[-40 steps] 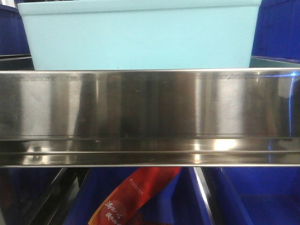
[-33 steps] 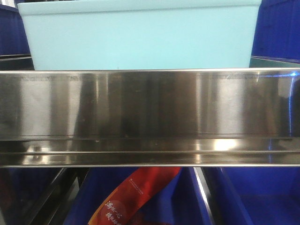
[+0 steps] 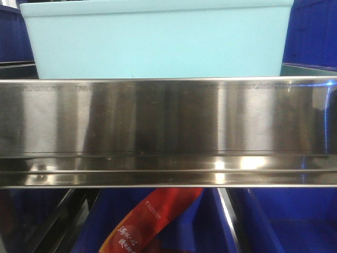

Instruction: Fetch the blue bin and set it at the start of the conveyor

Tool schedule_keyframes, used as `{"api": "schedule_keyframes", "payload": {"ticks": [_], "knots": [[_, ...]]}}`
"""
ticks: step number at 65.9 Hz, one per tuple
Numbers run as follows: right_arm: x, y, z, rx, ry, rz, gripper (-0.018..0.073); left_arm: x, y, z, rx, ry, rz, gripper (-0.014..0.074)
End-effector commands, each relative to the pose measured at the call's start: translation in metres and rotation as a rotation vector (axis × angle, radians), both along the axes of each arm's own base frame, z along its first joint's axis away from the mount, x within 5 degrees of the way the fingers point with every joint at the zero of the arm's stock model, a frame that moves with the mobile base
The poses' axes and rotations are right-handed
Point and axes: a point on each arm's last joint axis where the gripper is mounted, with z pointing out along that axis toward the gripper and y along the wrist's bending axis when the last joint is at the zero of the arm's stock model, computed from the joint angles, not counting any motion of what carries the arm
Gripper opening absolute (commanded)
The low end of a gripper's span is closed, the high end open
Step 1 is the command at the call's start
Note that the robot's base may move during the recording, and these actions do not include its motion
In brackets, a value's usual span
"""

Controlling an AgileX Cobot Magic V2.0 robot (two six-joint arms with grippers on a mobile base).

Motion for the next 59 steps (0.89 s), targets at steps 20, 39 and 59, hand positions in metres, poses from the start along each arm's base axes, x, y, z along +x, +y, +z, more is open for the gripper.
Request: {"api": "schedule_keyframes", "payload": {"ticks": [20, 39, 59], "knots": [[-0.001, 0.0, 0.007, -0.009, -0.081, -0.003, -0.0165, -0.001, 0.0, 0.003, -0.002, -0.024, 0.004, -0.01], [-0.01, 0.001, 0.05, 0.016, -0.155, 0.007, -0.0165, -0.008, 0.001, 0.035, -0.005, -0.061, 0.007, -0.01], [-0.03, 0.002, 0.123, 0.027, -0.04, 0.002, -0.0165, -0.022, 0.003, 0.101, -0.007, 0.112, 0.024, -0.01]]}}
